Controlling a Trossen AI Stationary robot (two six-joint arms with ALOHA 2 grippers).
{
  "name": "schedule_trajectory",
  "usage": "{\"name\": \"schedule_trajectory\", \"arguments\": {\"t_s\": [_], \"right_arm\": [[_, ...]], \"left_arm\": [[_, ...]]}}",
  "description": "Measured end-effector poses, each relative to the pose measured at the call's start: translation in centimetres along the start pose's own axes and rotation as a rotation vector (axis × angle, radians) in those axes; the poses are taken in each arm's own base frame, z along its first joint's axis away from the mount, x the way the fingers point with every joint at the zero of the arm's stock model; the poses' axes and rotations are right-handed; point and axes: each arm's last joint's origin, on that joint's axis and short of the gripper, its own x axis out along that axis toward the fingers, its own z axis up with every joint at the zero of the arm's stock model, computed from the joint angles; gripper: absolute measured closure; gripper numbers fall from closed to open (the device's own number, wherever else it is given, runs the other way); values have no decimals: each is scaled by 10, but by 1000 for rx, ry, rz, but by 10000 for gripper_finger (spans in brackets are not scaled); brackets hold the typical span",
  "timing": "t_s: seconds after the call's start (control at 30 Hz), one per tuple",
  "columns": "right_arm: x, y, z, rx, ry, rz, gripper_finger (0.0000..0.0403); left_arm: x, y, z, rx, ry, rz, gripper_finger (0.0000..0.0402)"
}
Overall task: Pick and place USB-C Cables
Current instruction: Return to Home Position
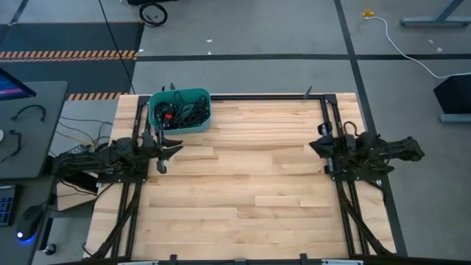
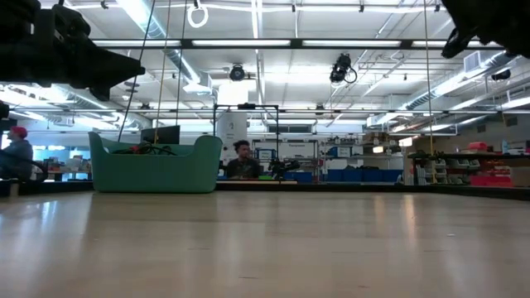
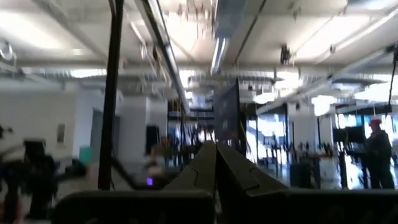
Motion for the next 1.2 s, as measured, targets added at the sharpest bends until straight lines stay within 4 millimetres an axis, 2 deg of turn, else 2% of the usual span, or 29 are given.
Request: {"name": "schedule_trajectory", "arguments": {"t_s": [0.23, 0.5, 1.2], "right_arm": [[-3, 2, -24, 7, 255, 10, 391], [-12, 3, -47, 94, 510, 5, 391], [-12, 3, -47, 130, 510, 4, 391]], "left_arm": [[0, 1, -4, 211, 42, 6, 318], [0, 1, -4, 233, 41, 4, 311], [0, 1, -2, 228, 18, 6, 316]]}}
